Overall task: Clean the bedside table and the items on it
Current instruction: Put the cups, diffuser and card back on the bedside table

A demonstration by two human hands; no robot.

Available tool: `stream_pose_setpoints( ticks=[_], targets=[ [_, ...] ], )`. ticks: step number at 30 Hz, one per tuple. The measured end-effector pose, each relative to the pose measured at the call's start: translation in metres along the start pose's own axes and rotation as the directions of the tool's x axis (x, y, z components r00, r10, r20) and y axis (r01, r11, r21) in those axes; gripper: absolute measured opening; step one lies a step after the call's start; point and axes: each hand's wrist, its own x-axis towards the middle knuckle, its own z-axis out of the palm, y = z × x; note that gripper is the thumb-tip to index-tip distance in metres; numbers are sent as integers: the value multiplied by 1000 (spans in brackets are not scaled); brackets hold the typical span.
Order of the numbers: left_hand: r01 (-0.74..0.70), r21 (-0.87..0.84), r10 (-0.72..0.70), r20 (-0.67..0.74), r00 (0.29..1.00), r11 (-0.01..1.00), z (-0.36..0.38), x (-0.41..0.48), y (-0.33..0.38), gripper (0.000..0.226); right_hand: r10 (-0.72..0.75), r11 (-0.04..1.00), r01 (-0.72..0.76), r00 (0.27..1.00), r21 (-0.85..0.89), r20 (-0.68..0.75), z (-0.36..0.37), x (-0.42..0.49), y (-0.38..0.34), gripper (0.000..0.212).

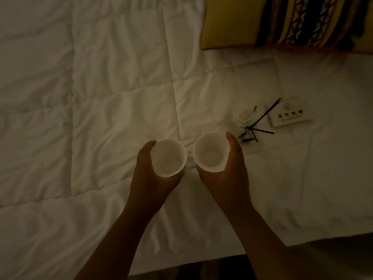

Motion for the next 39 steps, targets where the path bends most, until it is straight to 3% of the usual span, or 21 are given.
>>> stream_pose_setpoints(
  ticks=[6,10,14,18,22,25,27,31,34,39],
  targets=[
    [-103,47,93,182,979,994,10,-42,47,92,162,983,-161,987,92,-1,-73,-55,8,101],
    [-157,23,141,319,937,987,48,-71,97,91,346,927,-321,932,196,-111,-136,-90,29,102],
    [-255,-17,233,469,852,967,111,-100,153,85,466,873,-399,853,280,-237,-208,-124,70,105],
    [-370,-68,329,624,709,926,200,-143,210,85,571,811,-422,724,405,-387,-287,-163,131,96],
    [-475,-129,424,687,591,871,278,-191,252,89,652,754,-412,568,512,-503,-343,-196,186,89],
    [-529,-195,465,765,445,826,335,-234,284,73,697,717,-440,456,540,-554,-384,-226,228,97],
    [-577,-217,466,822,327,788,374,-265,299,73,737,675,-468,385,570,-555,-409,-248,257,105],
    [-683,-208,436,882,178,700,442,-303,320,67,758,646,-463,296,607,-581,-438,-274,301,119],
    [-753,-233,464,879,108,616,484,-324,331,62,768,628,-452,227,634,-599,-448,-285,327,121],
    [-765,-226,481,868,123,603,528,-338,330,80,779,602,-401,107,690,-618,-462,-284,362,115]
  ],
)
